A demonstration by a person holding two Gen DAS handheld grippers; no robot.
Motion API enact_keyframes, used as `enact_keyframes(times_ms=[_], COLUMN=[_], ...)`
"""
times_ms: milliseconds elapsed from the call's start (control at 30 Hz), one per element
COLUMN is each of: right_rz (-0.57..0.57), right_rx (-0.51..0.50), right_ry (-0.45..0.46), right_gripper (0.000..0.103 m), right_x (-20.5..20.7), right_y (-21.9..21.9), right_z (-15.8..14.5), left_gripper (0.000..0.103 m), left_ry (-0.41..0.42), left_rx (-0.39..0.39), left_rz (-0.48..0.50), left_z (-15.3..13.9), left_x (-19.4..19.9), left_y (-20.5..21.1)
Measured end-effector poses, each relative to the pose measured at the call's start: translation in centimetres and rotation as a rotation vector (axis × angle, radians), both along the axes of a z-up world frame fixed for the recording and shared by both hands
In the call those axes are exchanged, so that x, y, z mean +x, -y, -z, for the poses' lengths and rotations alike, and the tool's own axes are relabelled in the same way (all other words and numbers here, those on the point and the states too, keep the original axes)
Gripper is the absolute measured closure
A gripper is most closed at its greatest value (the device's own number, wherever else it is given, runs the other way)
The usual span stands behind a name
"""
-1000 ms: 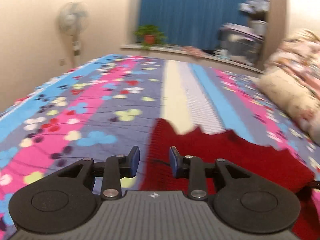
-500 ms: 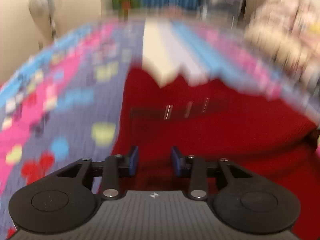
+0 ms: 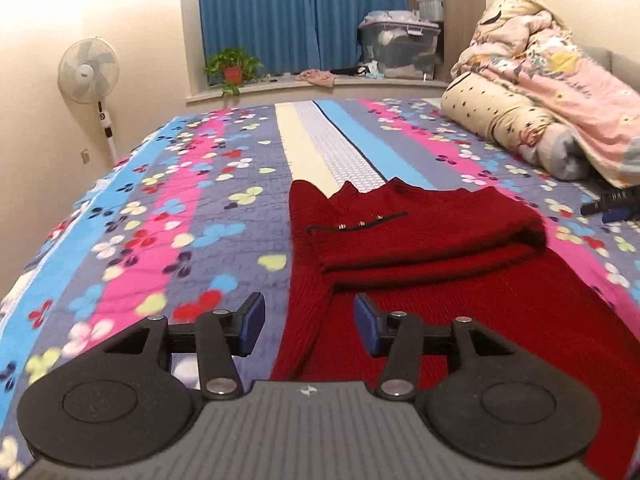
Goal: Fold small clothes
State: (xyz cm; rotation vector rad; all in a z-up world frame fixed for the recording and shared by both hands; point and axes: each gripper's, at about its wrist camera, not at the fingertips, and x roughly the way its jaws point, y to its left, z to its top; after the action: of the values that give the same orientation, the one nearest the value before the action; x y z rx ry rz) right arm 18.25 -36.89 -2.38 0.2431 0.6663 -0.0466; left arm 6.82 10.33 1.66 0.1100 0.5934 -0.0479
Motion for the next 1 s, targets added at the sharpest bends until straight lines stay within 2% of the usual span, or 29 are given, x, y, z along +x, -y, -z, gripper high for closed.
enact_keyframes(times_ms=[167, 267, 367, 467, 567, 667, 733, 833, 1000], right_rz=[-0.052, -0.095, -0.12, -0.115, -0.079, -0.067, -0.075, -0.079, -0.137], right_rx=[0.023, 0.017, 0.003, 0.018, 0.03, -0.004, 0.01, -0.018, -0.077], right_ry=[0.097, 0.12, 0.1, 0.056, -0.029, -0.181, -0.244, -0.317, -0.325], right_gripper=[0.035, 0.036, 0.036, 0.036, 0.036, 0.036, 0.036, 0.035, 0.027], right_x=[-6.9, -10.8, -14.3, -16.4, -17.2, -16.1, -15.6, -15.6, -15.8], right_y=[-0.4, -0.8, -0.7, -0.3, 0.5, 1.0, 1.5, 1.7, 0.3], right_z=[-4.2, -5.6, -5.4, -3.3, 0.8, 4.7, 6.5, 8.1, 8.5], left_gripper=[0.048, 0.048, 0.048, 0.048, 0.048, 0.047, 0.046, 0.045, 0.045], left_ry=[-0.005, -0.019, -0.086, -0.185, -0.267, -0.348, -0.401, -0.418, -0.415], left_rx=[-0.021, -0.033, -0.086, -0.112, -0.109, -0.102, -0.101, -0.094, -0.102], left_rz=[0.033, 0.021, -0.03, -0.083, -0.13, -0.147, -0.161, -0.163, -0.184], left_z=[0.6, 2.4, 4.7, 6.2, 7.8, 9.1, 9.8, 10.2, 10.2], left_x=[-6.9, -9.2, -9.7, -9.3, -8.7, -8.2, -7.8, -7.5, -7.5], left_y=[-1.3, -2.1, -3.3, -4.0, -4.7, -5.4, -5.6, -5.4, -5.8])
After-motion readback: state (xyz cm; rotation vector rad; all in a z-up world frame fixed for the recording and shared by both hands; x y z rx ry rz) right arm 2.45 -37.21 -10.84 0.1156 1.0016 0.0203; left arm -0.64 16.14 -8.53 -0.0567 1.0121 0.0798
